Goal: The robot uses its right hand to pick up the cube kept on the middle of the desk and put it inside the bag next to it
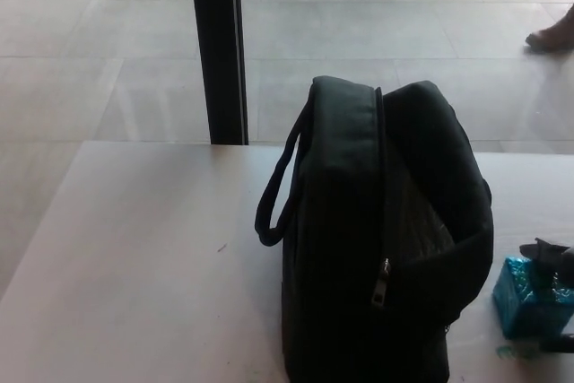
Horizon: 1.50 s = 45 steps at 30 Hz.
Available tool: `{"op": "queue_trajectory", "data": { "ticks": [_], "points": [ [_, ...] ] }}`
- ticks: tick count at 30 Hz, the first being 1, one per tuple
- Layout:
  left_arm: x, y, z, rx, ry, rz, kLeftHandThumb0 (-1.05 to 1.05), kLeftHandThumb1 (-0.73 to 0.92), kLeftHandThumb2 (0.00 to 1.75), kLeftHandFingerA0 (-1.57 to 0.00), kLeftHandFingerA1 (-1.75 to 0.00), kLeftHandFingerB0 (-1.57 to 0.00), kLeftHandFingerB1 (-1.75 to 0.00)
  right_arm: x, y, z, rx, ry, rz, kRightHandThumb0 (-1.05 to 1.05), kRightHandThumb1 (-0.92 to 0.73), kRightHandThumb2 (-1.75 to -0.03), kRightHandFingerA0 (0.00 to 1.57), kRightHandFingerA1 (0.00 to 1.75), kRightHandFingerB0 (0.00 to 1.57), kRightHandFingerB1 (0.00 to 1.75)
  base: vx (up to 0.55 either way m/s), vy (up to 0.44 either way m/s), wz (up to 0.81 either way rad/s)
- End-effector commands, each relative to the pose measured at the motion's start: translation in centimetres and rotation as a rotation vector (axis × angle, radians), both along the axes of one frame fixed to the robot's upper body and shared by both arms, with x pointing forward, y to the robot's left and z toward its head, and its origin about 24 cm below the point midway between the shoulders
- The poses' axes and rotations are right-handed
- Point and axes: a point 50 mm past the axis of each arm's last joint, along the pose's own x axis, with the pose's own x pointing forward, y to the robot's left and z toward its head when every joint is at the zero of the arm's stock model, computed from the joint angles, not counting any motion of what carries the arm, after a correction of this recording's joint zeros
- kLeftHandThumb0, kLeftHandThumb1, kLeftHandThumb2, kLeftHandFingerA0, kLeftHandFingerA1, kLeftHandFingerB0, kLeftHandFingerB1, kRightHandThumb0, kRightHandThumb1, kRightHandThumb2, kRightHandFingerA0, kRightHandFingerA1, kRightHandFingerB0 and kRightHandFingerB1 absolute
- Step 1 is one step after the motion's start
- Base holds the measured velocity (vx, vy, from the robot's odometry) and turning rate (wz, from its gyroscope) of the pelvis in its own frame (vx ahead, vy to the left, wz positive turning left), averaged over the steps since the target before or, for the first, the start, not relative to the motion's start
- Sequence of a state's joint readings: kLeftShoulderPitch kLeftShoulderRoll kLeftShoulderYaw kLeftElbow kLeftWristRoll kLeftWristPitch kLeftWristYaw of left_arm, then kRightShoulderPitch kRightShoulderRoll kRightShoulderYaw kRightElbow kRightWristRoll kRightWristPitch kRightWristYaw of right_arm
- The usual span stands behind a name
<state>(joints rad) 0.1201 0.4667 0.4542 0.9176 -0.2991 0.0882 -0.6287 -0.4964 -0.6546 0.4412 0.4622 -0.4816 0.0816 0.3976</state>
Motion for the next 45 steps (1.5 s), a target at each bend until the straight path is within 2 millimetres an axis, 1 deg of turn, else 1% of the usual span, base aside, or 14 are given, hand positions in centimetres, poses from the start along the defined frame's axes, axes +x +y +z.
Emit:
{"op": "queue_trajectory", "data": {
  "ticks": [1, 3, 7, 11, 15, 19, 22, 26, 29, 32, 35, 38, 39, 45],
  "points": [
    [0.1, 0.6, 0.5, 0.031, -0.011, 0.008, -0.84, 0.83, 0.66, -0.30, -0.51, -0.29, -0.36, -1.0, 0.7, -1.7, 0.038, 0.027, 0.060, -0.45, -0.63, -0.58, 0.56, 0.55, 0.28, 0.30, 0.00, 0.000, 0.00],
    [0.2, 0.5, 0.6, 0.042, -0.015, -0.008, -0.84, 0.85, 0.66, -0.29, -0.51, -0.28, -0.36, -1.2, 0.7, -1.9, 0.085, 0.014, 0.079, -0.36, -0.76, -0.62, 0.76, 1.08, 0.34, 0.33, 0.00, 0.000, 0.00],
    [0.2, 0.6, 0.5, 0.036, -0.017, 0.002, -0.83, 0.85, 0.66, -0.29, -0.52, -0.28, -0.37, -1.4, 0.9, -1.9, 0.022, -0.031, 0.156, -0.15, -0.78, -0.72, 0.74, 1.27, 0.82, 0.64, 0.00, 0.000, 0.00],
    [0.2, 0.5, 0.6, 0.043, -0.020, -0.003, -0.84, 0.85, 0.66, -0.30, -0.52, -0.28, -0.37, -1.6, 1.0, -2.2, -0.043, -0.085, 0.212, -0.14, -0.70, -0.73, 0.80, 1.58, 0.78, 1.23, 0.00, 0.000, 0.00],
    [0.2, 0.6, 0.5, 0.036, -0.015, 0.014, -0.82, 0.84, 0.66, -0.31, -0.52, -0.29, -0.36, -1.8, 0.8, -2.4, -0.103, -0.115, 0.243, -0.21, -0.71, -0.66, 0.73, 1.54, 0.80, 0.91, 0.00, 0.000, 0.00],
    [0.1, 0.7, 0.5, 0.043, -0.011, 0.010, -0.83, 0.84, 0.66, -0.31, -0.51, -0.29, -0.36, -1.9, 0.5, -2.2, -0.133, -0.113, 0.261, -0.21, -0.75, -0.73, 0.76, 1.53, 0.76, 0.91, 0.00, 0.000, 0.00],
    [0.1, 0.6, 0.5, 0.051, -0.011, 0.008, -0.89, 0.71, 0.78, -0.31, -0.54, -0.26, -0.41, -1.9, 0.2, -1.8, -0.130, -0.152, 0.277, -0.17, -0.67, -0.85, 0.77, 1.65, 0.73, 1.37, 0.00, 0.000, 0.00],
    [0.0, 0.7, 0.5, 0.043, -0.014, 0.017, -0.87, 0.72, 0.77, -0.31, -0.54, -0.26, -0.41, -1.8, -0.2, -1.2, -0.128, -0.188, 0.288, -0.20, -0.64, -0.84, 0.81, 1.54, 0.82, 1.01, 0.00, 0.000, 0.00],
    [-0.1, 0.7, 0.5, 0.036, -0.015, 0.022, -0.81, 0.84, 0.65, -0.31, -0.51, -0.29, -0.37, -1.5, -0.8, -0.2, -0.115, -0.239, 0.273, -0.20, -0.65, -0.81, 0.78, 1.72, 0.72, 1.42, 0.00, 0.000, 0.00],
    [-0.2, 0.7, 0.5, 0.036, -0.010, 0.028, -0.81, 0.84, 0.66, -0.30, -0.51, -0.28, -0.37, -1.3, -1.2, 0.7, -0.112, -0.269, 0.274, -0.22, -0.63, -0.80, 0.82, 1.60, 0.79, 1.14, 0.00, 0.000, 0.00],
    [-0.4, 0.9, 0.5, 0.045, -0.001, 0.023, -0.82, 0.84, 0.66, -0.30, -0.50, -0.27, -0.36, -0.8, -1.5, 2.4, -0.065, -0.354, 0.244, -0.22, -0.66, -0.83, 0.81, 1.71, 0.72, 1.44, 0.00, 0.000, 0.00],
    [-0.5, 1.0, 0.6, 0.043, -0.004, 0.028, -0.82, 0.83, 0.65, -0.30, -0.51, -0.28, -0.36, -0.7, -1.7, 3.1, -0.035, -0.390, 0.242, -0.19, -0.66, -0.81, 0.82, 1.70, 0.74, 1.40, 0.00, 0.000, 0.00],
    [-0.5, 1.0, 0.6, 0.040, -0.011, 0.023, -0.82, 0.83, 0.65, -0.29, -0.52, -0.27, -0.37, -0.6, -1.8, 3.6, -0.033, -0.414, 0.232, -0.22, -0.65, -0.73, 0.85, 1.51, 0.81, 1.07, 0.00, 0.000, 0.00],
    [-0.7, 1.0, 0.5, 0.018, -0.013, 0.045, -0.81, 0.84, 0.66, -0.28, -0.52, -0.27, -0.36, 0.0, -1.6, 5.8, 0.117, -0.493, 0.156, -0.17, -0.64, -0.92, 0.77, 1.72, 0.67, 1.51, 0.00, 0.000, 0.00]
  ]
}}
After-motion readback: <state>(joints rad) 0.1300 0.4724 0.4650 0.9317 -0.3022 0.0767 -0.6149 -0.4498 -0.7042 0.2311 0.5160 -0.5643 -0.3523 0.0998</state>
